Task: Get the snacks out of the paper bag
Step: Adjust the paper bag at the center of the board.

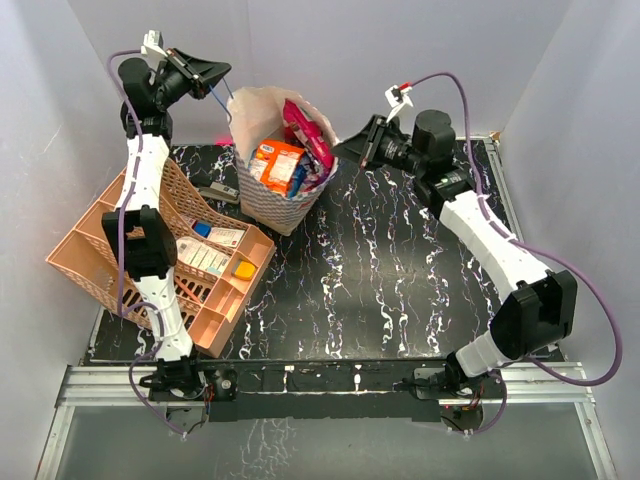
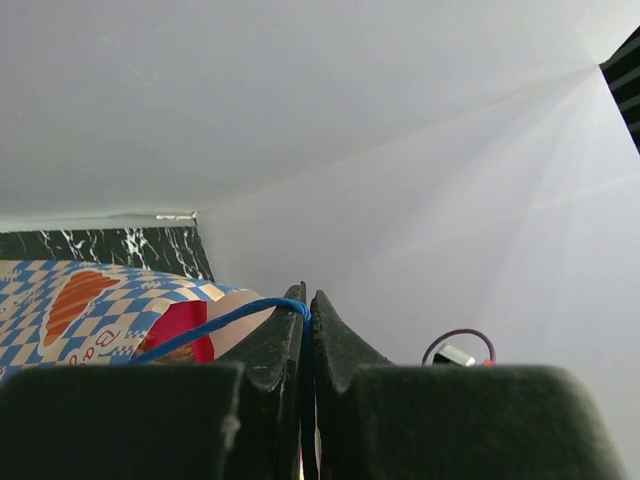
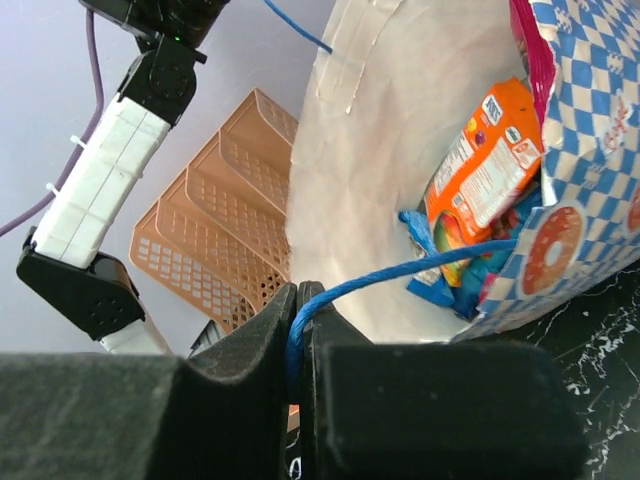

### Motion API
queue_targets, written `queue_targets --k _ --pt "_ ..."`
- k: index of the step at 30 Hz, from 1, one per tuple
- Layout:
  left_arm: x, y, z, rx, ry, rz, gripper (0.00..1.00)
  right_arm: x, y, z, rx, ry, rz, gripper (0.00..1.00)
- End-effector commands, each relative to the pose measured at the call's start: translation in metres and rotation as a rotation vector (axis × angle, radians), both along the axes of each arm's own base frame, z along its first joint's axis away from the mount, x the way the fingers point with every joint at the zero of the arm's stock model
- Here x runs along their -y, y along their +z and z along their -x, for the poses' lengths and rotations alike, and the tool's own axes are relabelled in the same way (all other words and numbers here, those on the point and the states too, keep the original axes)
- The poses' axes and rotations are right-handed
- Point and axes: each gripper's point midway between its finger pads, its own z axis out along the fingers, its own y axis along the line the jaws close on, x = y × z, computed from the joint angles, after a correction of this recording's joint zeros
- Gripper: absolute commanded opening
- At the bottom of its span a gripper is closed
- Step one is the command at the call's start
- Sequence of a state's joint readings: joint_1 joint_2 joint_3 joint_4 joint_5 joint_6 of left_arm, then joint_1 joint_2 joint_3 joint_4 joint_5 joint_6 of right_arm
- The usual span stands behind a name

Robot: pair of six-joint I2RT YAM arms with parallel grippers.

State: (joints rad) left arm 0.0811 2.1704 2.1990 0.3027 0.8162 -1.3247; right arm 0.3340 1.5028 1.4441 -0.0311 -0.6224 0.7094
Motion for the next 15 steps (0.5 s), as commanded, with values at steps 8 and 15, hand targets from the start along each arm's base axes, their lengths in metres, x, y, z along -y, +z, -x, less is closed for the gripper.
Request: queue_targets --k 8,15 --pt "0.049 0.141 0.103 0.407 -0.114 0.011 0.0 0.021 -0.004 0.032 0.057 -0.188 -0.077 0.08" --pt "0.121 0.117 0.161 0.345 -0.259 -0.033 0.0 0.038 -0.067 0.06 -0.026 -0.207 0.025 0.13"
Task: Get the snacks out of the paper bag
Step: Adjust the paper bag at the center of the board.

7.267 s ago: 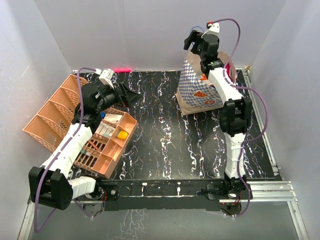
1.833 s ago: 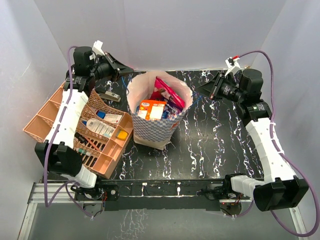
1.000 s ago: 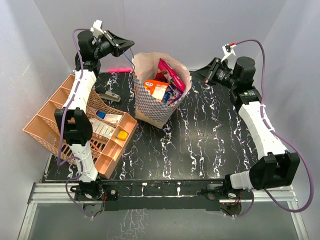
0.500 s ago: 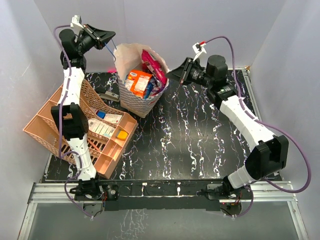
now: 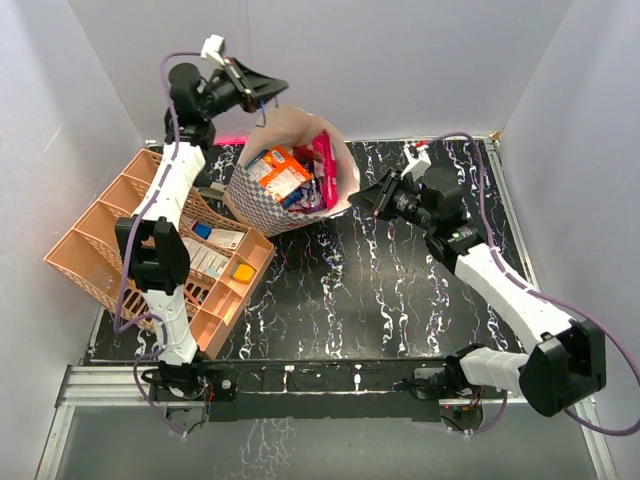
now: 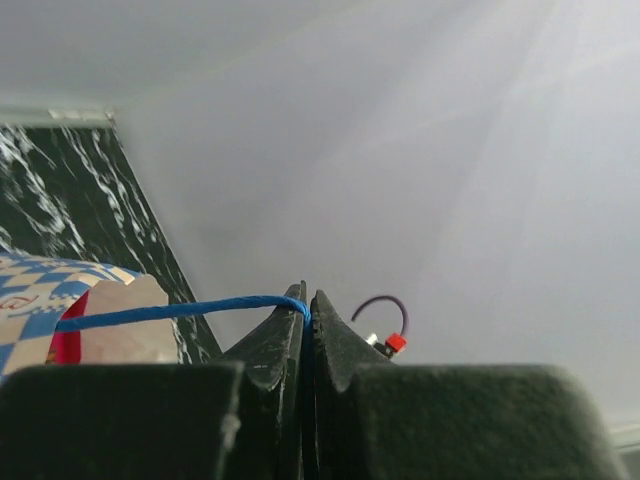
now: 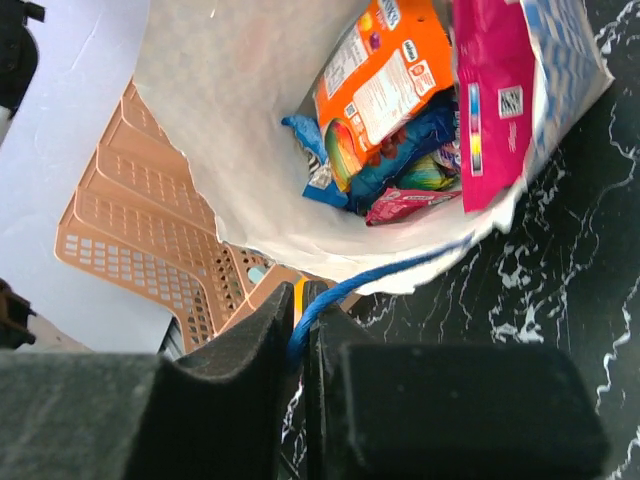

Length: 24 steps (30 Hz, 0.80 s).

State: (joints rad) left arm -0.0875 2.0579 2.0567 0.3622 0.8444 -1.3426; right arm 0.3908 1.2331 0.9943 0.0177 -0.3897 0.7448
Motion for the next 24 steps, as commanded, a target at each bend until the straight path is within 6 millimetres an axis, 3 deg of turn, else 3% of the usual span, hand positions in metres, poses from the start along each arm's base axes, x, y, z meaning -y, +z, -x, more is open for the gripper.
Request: queue_targets --k 1,11,14,18,24 --pt "0.027 0.102 0.112 0.325 -0.058 -0.014 0.0 0.014 0.014 0.016 0.101 -0.027 0.005 0.15" --pt "0.052 0.059 0.176 0.228 -0.094 -0.036 0.0 0.039 -0.045 0.056 -0.025 -0.033 0.164 0.32" --pt "0.063 0.05 0.189 0.21 -0.103 -0.048 0.0 0.049 -0.052 0.069 -0.043 -0.036 0.219 0.47" --pt "0.072 0.037 0.201 0.187 -0.097 -0.055 0.0 0.07 -0.054 0.086 -0.079 -0.094 0.279 0.96" --pt "0.087 0.016 0.21 0.128 -0.116 -0.056 0.0 0.1 -0.04 0.103 -0.023 -0.185 0.359 0.98"
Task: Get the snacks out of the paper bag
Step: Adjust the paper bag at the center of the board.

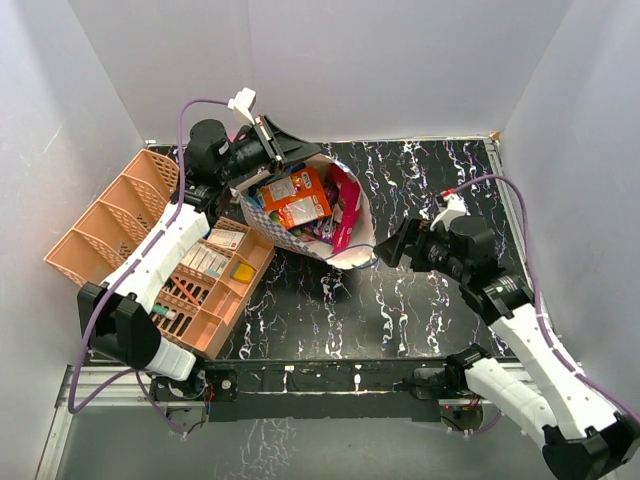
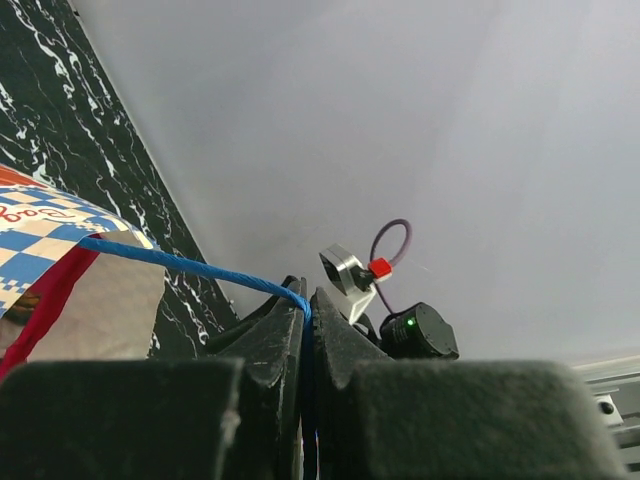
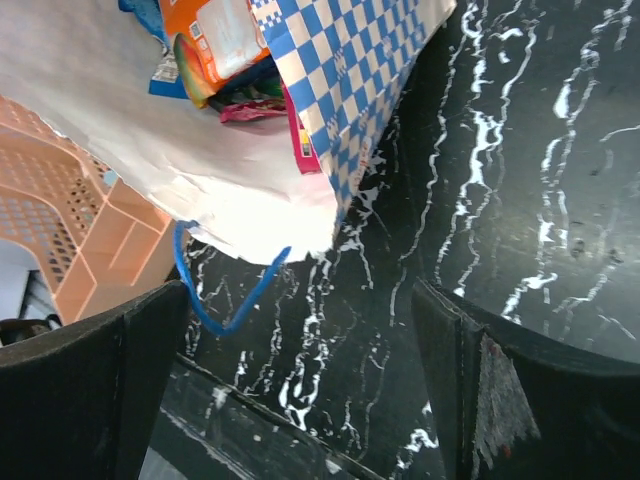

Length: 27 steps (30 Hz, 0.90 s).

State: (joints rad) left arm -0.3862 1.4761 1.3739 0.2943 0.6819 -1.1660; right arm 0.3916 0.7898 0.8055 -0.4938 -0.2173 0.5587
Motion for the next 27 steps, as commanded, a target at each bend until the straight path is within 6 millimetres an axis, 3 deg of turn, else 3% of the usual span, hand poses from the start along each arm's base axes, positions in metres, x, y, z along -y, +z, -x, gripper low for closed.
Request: queue_targets --k 1,7,14,18,24,27 --pt "0.004 0.042 0.028 0.141 -0.013 0.064 0.0 0.025 0.026 0.007 0.104 -0.047 0.101 0.98" --pt "0.027 0.059 0.037 0.157 -0.052 0.079 0.0 0.024 0.065 0.006 0.177 -0.015 0.118 0.97" --pt "0.042 0.076 0.028 0.155 -0.085 0.101 0.0 -0.027 0.099 0.001 0.182 0.218 -0.024 0.81" --pt "0.049 0.077 0.027 0.138 -0.121 0.107 0.0 -0.056 0.098 -0.005 0.144 0.275 -0.105 0.8" --pt "0.051 0.06 0.025 0.094 -0.12 0.079 0.0 -0.104 0.079 -0.007 0.138 0.295 -0.066 0.77" --pt "0.05 0.054 0.026 0.07 -0.12 0.069 0.0 -0.118 0.061 -0.016 0.109 0.218 -0.008 0.67"
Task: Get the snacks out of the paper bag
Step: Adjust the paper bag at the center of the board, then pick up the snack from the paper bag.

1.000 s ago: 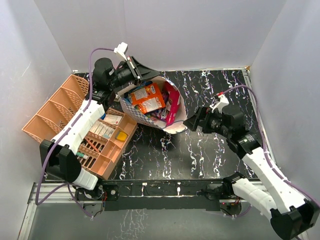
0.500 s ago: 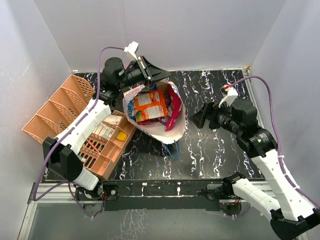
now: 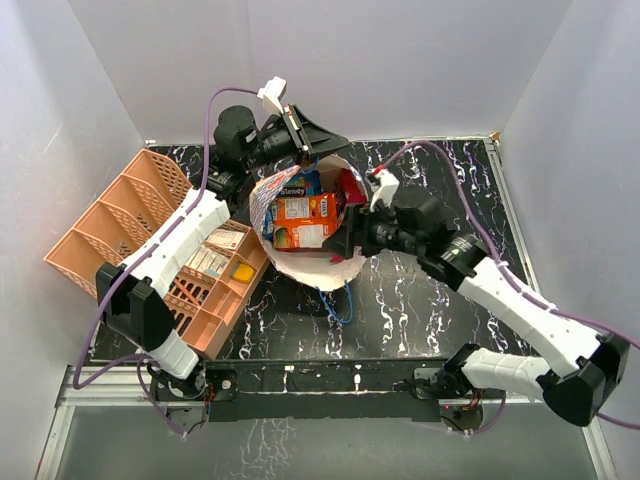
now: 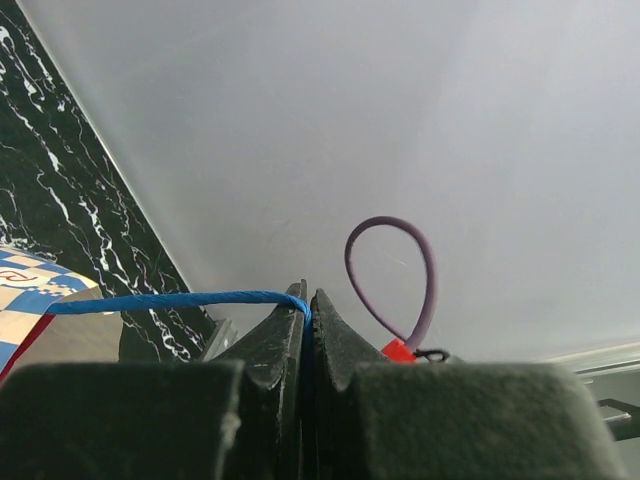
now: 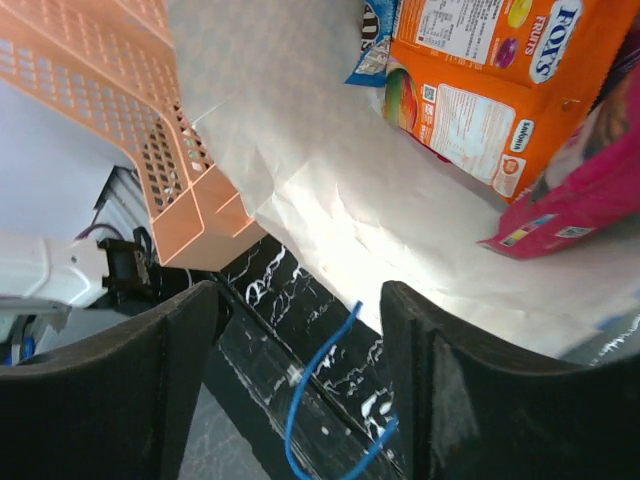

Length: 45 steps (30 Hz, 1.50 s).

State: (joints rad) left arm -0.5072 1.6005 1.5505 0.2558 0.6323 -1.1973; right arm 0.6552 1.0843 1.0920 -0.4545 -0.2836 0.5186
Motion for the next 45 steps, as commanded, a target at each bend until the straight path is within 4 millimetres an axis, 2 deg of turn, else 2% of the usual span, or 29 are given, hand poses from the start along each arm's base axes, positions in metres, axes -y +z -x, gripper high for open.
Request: queue_targets --k 1,3,7,13,20,26,35,40,42,43,45 --pt "-0.005 0.036 0.024 0.086 -0.039 0.044 0.0 -0.016 0.002 -0.028 0.053 -0.175 0.016 0.6" --pt "-0.008 0.037 0.024 0.089 -0.014 0.021 0.0 -0.011 -0.017 -0.041 0.022 -0.294 0.059 0.57" --pt "-0.015 0.03 0.025 0.069 0.032 -0.017 0.0 -0.002 -0.046 -0.06 0.001 -0.447 0.131 0.6" --pt "-0.019 0.018 0.03 0.039 0.034 -0.042 0.0 0.016 -0.07 -0.076 0.008 -0.633 0.163 0.69" --pt "-0.02 0.024 0.038 0.037 0.012 -0.013 0.0 0.025 -0.094 -0.101 0.022 -0.796 0.192 0.78" --pt "-0.02 0.026 0.043 0.032 -0.001 -0.023 0.0 0.018 -0.098 -0.12 0.041 -0.867 0.161 0.84" --pt "-0.023 0.026 0.048 0.037 -0.007 -0.034 0.0 0.034 -0.112 -0.139 0.108 -1.034 0.176 0.84" --pt "-0.026 0.028 0.051 0.045 -0.002 -0.039 0.0 0.039 -0.117 -0.15 0.136 -1.071 0.215 0.78" --pt "-0.027 0.027 0.052 0.045 0.006 -0.046 0.0 0.04 -0.119 -0.153 0.143 -1.078 0.223 0.72" --pt "-0.027 0.026 0.051 0.043 0.01 -0.05 0.0 0.041 -0.121 -0.154 0.145 -1.083 0.229 0.65" --pt "-0.028 0.025 0.051 0.039 0.014 -0.057 0.0 0.04 -0.118 -0.155 0.144 -1.072 0.226 0.42"
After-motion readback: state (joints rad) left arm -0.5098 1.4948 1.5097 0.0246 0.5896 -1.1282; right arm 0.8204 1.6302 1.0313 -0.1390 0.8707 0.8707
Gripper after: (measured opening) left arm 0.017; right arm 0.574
